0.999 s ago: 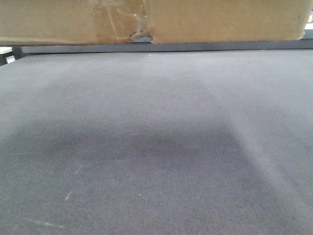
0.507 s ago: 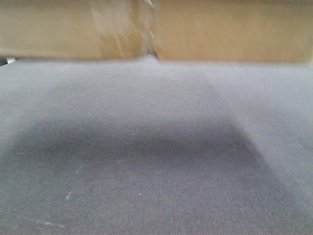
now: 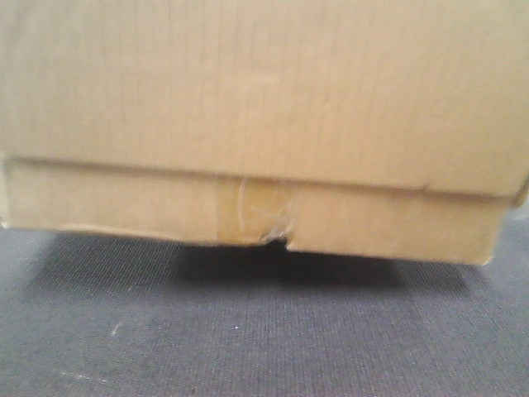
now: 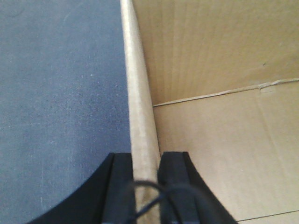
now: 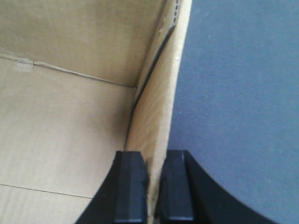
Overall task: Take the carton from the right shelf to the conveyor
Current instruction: 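Open both grippers and withdraw them from the carton walls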
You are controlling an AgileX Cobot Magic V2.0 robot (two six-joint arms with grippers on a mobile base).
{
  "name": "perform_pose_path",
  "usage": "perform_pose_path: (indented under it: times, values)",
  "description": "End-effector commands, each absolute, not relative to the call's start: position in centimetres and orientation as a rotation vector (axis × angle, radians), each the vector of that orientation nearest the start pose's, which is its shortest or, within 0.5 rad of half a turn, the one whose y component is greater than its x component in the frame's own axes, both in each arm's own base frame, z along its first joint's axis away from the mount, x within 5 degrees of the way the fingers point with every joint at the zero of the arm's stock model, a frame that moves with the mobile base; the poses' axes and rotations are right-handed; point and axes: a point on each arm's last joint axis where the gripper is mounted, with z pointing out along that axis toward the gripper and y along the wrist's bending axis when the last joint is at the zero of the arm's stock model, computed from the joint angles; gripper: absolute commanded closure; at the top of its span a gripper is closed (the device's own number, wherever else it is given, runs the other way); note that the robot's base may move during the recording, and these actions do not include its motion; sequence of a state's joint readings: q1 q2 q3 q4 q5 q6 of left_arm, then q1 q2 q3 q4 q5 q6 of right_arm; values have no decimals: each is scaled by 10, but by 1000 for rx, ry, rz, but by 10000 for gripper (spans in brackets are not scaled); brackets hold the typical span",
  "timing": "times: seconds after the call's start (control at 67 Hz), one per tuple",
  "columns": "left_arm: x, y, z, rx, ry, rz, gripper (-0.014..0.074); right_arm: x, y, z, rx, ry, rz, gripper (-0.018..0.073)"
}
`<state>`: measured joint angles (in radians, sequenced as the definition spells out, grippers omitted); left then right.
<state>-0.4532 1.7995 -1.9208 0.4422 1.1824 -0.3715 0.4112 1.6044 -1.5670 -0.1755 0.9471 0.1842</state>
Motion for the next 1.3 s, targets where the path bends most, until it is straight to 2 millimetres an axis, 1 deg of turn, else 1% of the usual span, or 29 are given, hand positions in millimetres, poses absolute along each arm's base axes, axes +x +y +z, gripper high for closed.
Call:
perform_pose_path:
  times: [0.0,0.06,0.104,0.149,0.209,0.224,0.239,0.313,0.328,0.343,0.373,0.403,0.507,0.582,0.641,0.716,0.776,0.791,0.82,0.91,0.97,1.029,1.044,1.074,1.089,1.119,1.134,1.208,1.283]
  values:
    - [374,-141,392,163,2390,222,609,337,130,369,-359,2359,26,627]
    - [376,-143,388,166,2400,227,577,338,130,368,-360,2360,26,626]
    - [377,-143,386,168,2403,229,530,339,131,367,-361,2362,25,615]
    - [378,-143,385,168,2405,230,447,339,131,367,-361,2362,25,557]
    - [378,-143,386,169,2402,236,309,338,130,367,-360,2369,23,419]
    - [378,-143,386,169,2402,237,293,338,130,367,-360,2371,22,400]
    - [378,-143,386,169,2401,239,243,338,130,368,-360,2372,21,340]
    - [378,-142,386,176,2398,249,88,338,130,370,-357,2372,21,121]
    - [378,-142,387,180,2396,250,60,338,130,371,-356,2373,20,58]
    - [378,-142,387,182,2394,250,22,338,130,372,-355,2372,20,18]
    - [377,-142,388,182,2394,251,-12,337,130,374,-354,2373,19,-22]
    - [375,-141,391,180,2393,247,-28,337,129,376,-351,2374,18,-10]
    - [365,-137,406,172,2365,213,-14,331,127,390,-340,2355,25,1]
    - [354,-132,422,173,2329,200,-14,324,123,403,-322,2328,37,15]
    - [343,-124,438,175,2293,194,-14,318,119,414,-305,2299,45,50]
    - [330,-114,454,161,2262,191,-14,309,110,427,-280,2264,49,139]
    - [319,-101,465,140,2244,196,-3,301,99,436,-246,2254,40,262]
    - [317,-99,466,139,2242,195,-1,300,96,437,-238,2252,37,277]
    - [312,-94,469,131,2236,197,14,296,89,441,-218,2253,29,356]
    - [296,-76,475,106,2222,172,125,287,69,443,-155,2255,1,555]
    - [285,-62,474,74,2208,148,249,282,58,440,-119,2266,-16,646]
    - [274,-51,470,46,2191,129,384,275,46,433,-83,2278,-37,632]
    - [271,-48,466,42,2198,129,437,274,44,431,-76,2281,-39,629]
    - [263,-41,465,23,2174,121,512,272,40,428,-63,2285,-46,627]
    - [262,-39,465,21,2170,123,531,269,38,424,-58,2291,-50,627]
    - [256,-34,458,12,2169,122,619,266,34,419,-50,2291,-55,628]
    - [250,-31,459,7,2147,117,640,264,33,417,-47,2291,-57,628]
    - [233,-20,448,-12,2113,119,593,255,27,404,-38,2289,-63,628]
    - [215,-11,435,-29,2083,126,582,243,25,391,-48,2274,-57,628]
